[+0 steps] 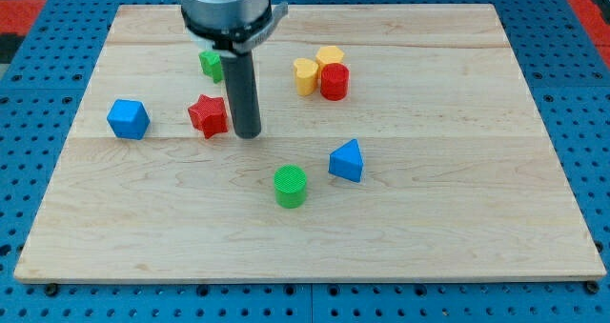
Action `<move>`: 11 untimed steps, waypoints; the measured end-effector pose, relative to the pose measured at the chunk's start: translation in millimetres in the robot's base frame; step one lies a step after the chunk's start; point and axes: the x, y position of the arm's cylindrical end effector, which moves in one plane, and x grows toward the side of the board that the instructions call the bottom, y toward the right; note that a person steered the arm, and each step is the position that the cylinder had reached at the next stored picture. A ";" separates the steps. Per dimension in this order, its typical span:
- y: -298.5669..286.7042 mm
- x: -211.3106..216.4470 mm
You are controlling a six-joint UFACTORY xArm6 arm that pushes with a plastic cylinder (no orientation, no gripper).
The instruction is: Push the red star into the yellow heart
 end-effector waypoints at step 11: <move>51.8 -66.1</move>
